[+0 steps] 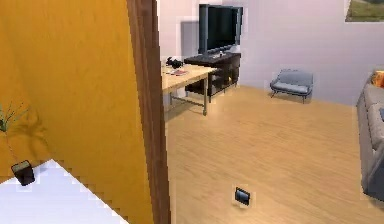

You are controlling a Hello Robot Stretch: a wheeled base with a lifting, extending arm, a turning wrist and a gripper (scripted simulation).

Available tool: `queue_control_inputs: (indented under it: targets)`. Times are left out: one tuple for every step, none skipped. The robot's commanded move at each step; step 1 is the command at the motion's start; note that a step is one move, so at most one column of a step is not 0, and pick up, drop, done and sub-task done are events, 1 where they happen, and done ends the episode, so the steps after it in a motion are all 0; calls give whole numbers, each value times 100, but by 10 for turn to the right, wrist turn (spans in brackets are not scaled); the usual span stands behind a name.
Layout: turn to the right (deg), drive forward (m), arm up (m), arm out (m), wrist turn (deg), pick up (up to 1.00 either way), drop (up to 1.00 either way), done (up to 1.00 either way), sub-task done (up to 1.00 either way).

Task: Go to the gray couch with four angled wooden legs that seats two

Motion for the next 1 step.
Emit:
queue_control_inputs:
  targets:
    - [420, 0, 0, 0, 0, 0, 0, 0, 0]
